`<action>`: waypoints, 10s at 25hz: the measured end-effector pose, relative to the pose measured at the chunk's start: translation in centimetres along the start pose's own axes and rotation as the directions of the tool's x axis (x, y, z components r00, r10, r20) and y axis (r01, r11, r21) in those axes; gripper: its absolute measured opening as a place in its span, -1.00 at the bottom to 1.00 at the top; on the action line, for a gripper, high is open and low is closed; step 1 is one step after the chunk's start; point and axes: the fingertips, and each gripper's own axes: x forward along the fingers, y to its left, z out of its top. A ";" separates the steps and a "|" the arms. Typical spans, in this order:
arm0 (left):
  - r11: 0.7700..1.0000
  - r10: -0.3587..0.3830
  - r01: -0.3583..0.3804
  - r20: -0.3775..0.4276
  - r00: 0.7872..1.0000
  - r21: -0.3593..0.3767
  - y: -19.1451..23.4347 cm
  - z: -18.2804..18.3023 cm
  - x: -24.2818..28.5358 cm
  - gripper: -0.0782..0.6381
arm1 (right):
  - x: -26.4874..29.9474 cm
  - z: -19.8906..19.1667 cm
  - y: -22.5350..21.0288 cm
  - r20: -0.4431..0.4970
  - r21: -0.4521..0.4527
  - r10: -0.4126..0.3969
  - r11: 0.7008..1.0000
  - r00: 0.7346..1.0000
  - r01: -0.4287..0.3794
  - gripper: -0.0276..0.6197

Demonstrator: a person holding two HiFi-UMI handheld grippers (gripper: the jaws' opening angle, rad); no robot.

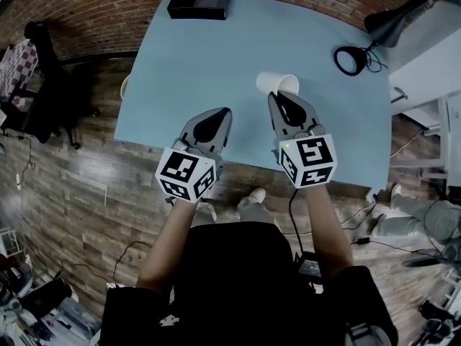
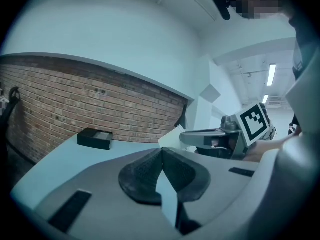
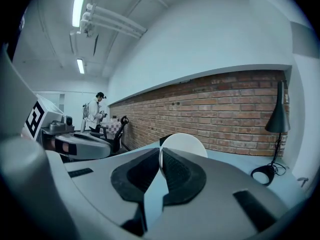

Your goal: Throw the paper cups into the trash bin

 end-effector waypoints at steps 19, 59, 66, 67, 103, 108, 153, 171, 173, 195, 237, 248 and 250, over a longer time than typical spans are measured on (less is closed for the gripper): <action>0.982 0.186 -0.181 0.091 0.978 -0.058 16.2 1.6 -17.6 -0.76 | 9.9 5.2 22.2 0.031 -0.074 0.197 0.978 0.980 -0.195 -0.85; 0.864 0.503 -0.481 0.199 0.841 -0.150 34.3 1.4 -41.4 -0.76 | 21.5 9.6 50.5 -0.001 -0.142 0.527 0.841 0.850 -0.521 -0.85; 0.844 0.536 -0.513 0.199 0.821 -0.155 37.6 1.4 -43.4 -0.76 | 24.0 10.2 53.7 0.002 -0.146 0.564 0.817 0.826 -0.557 -0.85; 0.841 0.540 -0.517 0.199 0.818 -0.159 38.3 1.3 -43.5 -0.76 | 24.6 10.3 54.2 0.001 -0.146 0.569 0.814 0.822 -0.563 -0.85; 0.849 0.528 -0.516 0.139 0.838 -0.117 63.7 8.1 -38.8 -0.76 | 51.6 15.6 59.4 -0.015 -0.070 0.589 0.806 0.808 -0.588 -0.85; 0.852 0.523 -0.511 0.137 0.841 -0.113 65.2 8.6 -37.8 -0.76 | 53.3 15.9 59.0 -0.008 -0.057 0.586 0.809 0.810 -0.585 -0.85; 0.983 0.175 -0.171 0.064 0.982 -0.067 87.3 12.6 -35.4 -0.76 | 70.4 17.8 62.2 -0.066 0.067 0.239 0.970 0.969 -0.235 -0.85; 0.987 0.030 -0.035 -0.031 0.999 -0.155 90.5 7.1 -34.1 -0.76 | 72.6 11.8 62.2 -0.192 0.154 0.084 0.987 0.978 -0.054 -0.85; 0.984 0.022 -0.032 -0.056 0.998 -0.173 90.6 5.8 -33.5 -0.76 | 72.5 10.6 61.7 -0.211 0.171 0.076 0.985 0.975 -0.040 -0.85; 0.965 -0.100 0.017 -0.302 0.948 -0.263 90.8 -10.9 -26.0 -0.76 | 78.3 -6.9 53.8 -0.353 0.305 -0.012 0.944 0.935 0.127 -0.85; 0.940 -0.144 -0.040 -0.502 0.853 -0.338 93.3 -33.6 -23.0 -0.76 | 85.6 -48.1 52.6 -0.643 0.293 0.003 0.925 0.766 0.242 -0.85; 0.938 -0.163 -0.027 -0.508 0.846 -0.345 94.2 -36.1 -22.1 -0.76 | 86.6 -51.4 52.7 -0.668 0.283 -0.013 0.921 0.744 0.269 -0.66; 0.938 -0.154 -0.035 -0.505 0.849 -0.344 94.3 -36.1 -22.0 -0.76 | 86.5 -50.9 52.5 -0.663 0.281 -0.016 0.922 0.748 0.268 -0.66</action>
